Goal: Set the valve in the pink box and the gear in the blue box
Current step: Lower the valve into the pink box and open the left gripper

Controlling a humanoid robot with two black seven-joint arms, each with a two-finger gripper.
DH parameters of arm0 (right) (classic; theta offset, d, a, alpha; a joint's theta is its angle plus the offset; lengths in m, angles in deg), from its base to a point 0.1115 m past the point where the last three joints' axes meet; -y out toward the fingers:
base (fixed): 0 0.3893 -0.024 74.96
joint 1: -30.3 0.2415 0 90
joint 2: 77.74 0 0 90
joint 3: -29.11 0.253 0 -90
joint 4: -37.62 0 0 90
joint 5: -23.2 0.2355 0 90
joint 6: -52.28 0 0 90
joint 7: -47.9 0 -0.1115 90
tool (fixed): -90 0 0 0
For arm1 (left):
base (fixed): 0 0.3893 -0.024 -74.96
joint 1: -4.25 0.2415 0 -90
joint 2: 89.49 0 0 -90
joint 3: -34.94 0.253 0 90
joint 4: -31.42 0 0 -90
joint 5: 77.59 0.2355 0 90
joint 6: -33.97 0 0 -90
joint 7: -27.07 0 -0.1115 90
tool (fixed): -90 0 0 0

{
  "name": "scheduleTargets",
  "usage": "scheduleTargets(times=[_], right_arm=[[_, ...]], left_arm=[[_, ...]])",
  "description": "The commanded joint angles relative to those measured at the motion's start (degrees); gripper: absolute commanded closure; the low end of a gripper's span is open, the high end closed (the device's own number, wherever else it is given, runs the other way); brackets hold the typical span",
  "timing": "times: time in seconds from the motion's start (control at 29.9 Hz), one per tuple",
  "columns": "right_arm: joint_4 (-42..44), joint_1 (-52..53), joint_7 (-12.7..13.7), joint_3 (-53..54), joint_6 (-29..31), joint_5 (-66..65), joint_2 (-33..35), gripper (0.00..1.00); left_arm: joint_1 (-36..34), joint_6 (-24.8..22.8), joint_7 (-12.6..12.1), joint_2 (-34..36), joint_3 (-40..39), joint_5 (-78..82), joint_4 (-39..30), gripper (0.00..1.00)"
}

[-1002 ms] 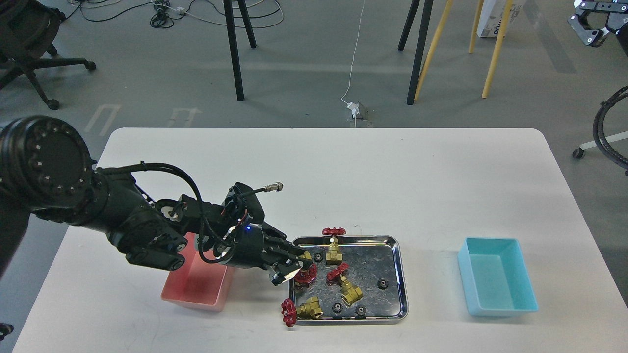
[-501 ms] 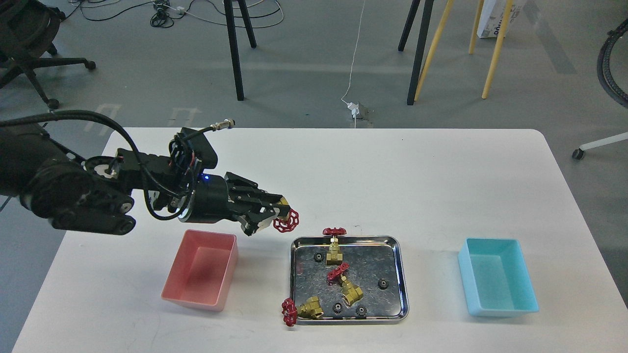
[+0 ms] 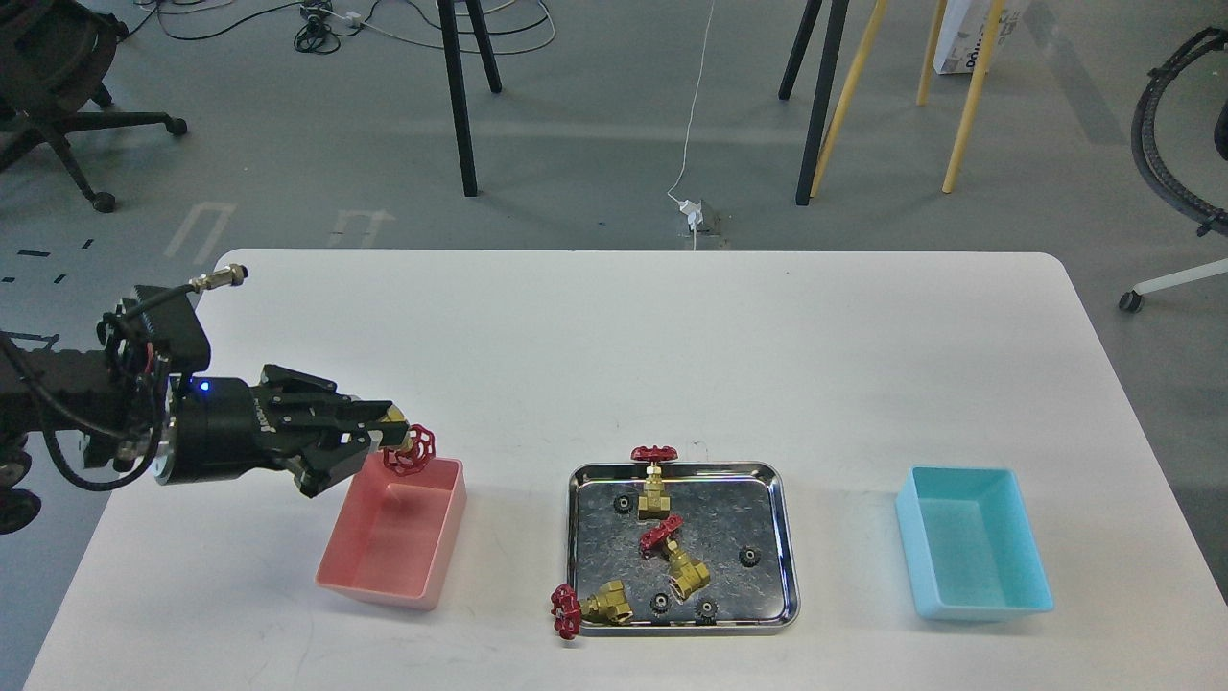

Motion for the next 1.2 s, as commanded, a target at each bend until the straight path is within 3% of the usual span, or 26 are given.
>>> scheduleTargets(times=[0.0, 0.3, 0.63, 1.17], right_arm=[[0.01, -0.08, 0.0, -0.02, 0.0, 0.01, -0.03, 0.01], [-0.07, -1.04, 0.0, -0.02, 0.0, 0.01, -0.03, 0.01], [-1.04, -2.1, -0.09, 0.07, 0.0, 0.1, 0.41, 0.01], [-2.27, -3.41, -0.09, -0.11, 0.0, -0.6, 0.85, 0.01]], left_arm=[[3.73, 0.16, 0.0, 2.37, -1.27, 2.28, 0.04, 0.78], [14.98, 0.16, 0.0, 1.76, -9.09, 2.46, 3.73, 0.77], [18.94, 0.16, 0.0, -2.28, -11.12, 2.46, 8.91, 0.76], [18.77, 0.16, 0.0, -3.08, -12.17, 2.38, 9.0, 0.49]])
